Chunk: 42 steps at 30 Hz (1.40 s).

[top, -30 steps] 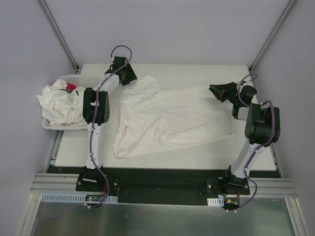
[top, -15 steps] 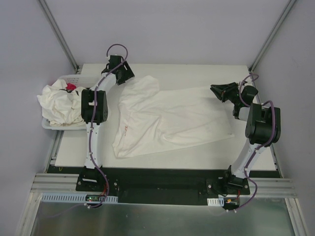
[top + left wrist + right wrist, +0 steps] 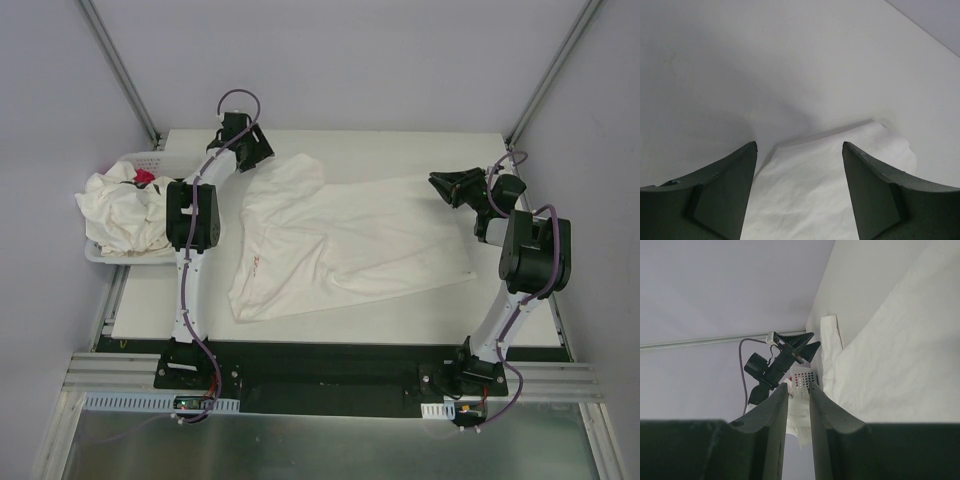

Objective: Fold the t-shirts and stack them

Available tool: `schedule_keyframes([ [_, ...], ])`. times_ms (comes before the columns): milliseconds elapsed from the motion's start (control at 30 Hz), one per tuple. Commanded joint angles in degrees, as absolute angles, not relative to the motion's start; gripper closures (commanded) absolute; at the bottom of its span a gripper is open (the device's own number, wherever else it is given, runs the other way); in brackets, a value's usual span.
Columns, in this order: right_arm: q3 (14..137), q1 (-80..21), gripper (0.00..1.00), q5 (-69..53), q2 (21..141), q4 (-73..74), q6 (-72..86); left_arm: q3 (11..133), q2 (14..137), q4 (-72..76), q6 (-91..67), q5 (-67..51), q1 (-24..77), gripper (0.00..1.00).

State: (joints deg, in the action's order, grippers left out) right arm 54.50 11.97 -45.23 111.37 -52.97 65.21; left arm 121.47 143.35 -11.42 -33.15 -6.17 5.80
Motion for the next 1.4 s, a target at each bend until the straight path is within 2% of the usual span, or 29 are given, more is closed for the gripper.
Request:
schedule_keyframes([
  [0,54.49,12.66,0.74,-45.35,108.63,-56.86,65.3,121.56,143.97,-11.78,-33.75,-8.61,6.33,0.33],
  [333,54.32,12.92,0.74,-45.26,108.37,-57.39,65.65,118.56,142.47,-11.87,-33.49,-9.05,8.26,0.53],
  [367,54.14,12.92,0.74,-45.26,108.28,-57.39,65.65,118.56,142.47,-11.87,-33.57,-9.23,8.35,0.58],
  [400,53.97,12.92,0.75,-45.26,108.37,-57.65,65.74,118.65,142.56,-11.87,-33.57,-9.32,8.44,0.68],
  [467,53.53,13.01,0.75,-45.26,108.37,-58.18,66.09,118.57,142.56,-11.87,-33.49,-9.66,8.53,0.82],
  [500,53.53,13.01,0.75,-45.26,108.37,-58.36,66.27,118.48,142.38,-11.87,-33.49,-9.67,8.61,0.94],
  [533,53.53,13.09,0.75,-45.35,108.37,-58.45,66.27,118.56,142.3,-11.87,-33.49,-9.67,8.61,1.0],
  [1367,50.27,11.78,0.75,-45.0,110.92,-65.65,69.78,115.14,125.26,-11.87,-30.5,-5.36,8.61,1.0],
])
